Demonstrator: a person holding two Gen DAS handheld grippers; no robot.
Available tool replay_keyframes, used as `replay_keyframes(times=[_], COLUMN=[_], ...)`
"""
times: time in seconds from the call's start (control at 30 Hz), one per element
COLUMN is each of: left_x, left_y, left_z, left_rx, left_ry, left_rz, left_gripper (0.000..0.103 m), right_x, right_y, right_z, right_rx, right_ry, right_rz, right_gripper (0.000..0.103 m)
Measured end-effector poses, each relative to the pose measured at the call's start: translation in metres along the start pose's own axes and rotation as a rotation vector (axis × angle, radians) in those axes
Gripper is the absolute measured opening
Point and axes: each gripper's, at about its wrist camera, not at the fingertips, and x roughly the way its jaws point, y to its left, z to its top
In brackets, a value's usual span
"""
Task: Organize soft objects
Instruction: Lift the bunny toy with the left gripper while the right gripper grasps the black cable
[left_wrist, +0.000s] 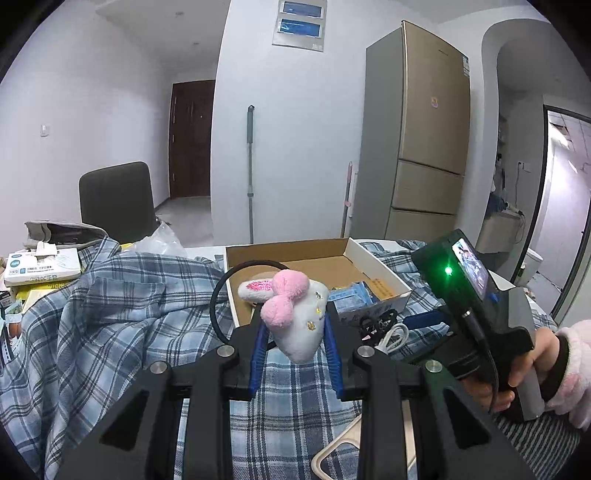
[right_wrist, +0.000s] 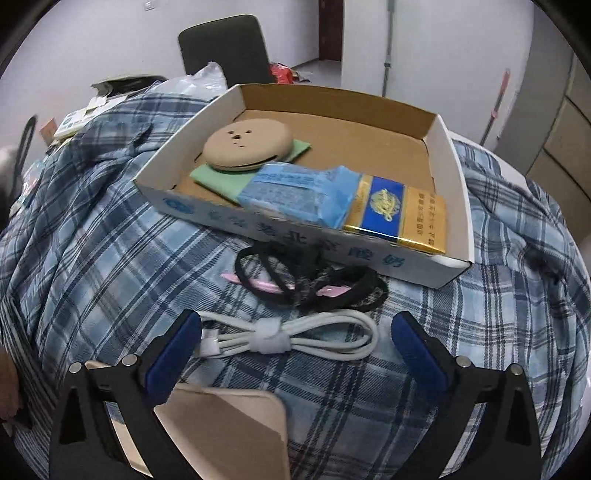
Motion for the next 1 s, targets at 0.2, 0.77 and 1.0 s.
replay_keyframes(times=[0.2, 0.77, 1.0], left_x=[-0.001, -0.001, -0.002], left_y=[-0.001, 0.000, 0.000], left_z=[-0.001, 0.000, 0.000], left_rx=[0.000, 0.000, 0.002], left_ry=[0.000, 0.000, -0.009], left_rz=[0.002, 0.002, 0.004], left_gripper=[0.030, 0.030, 0.030], right_x=[-0.004, -0.001, -0.038], right_y=[-0.014, -0.011, -0.019], right_z=[0.008, 0.019, 0.011], right_rx=[0.088, 0.114, 0.158], right_ry=[-0.045, -0.021, -0.087], right_rz=[-0.007, -0.032, 0.011], right_gripper=[0.102, 0.016, 0.015])
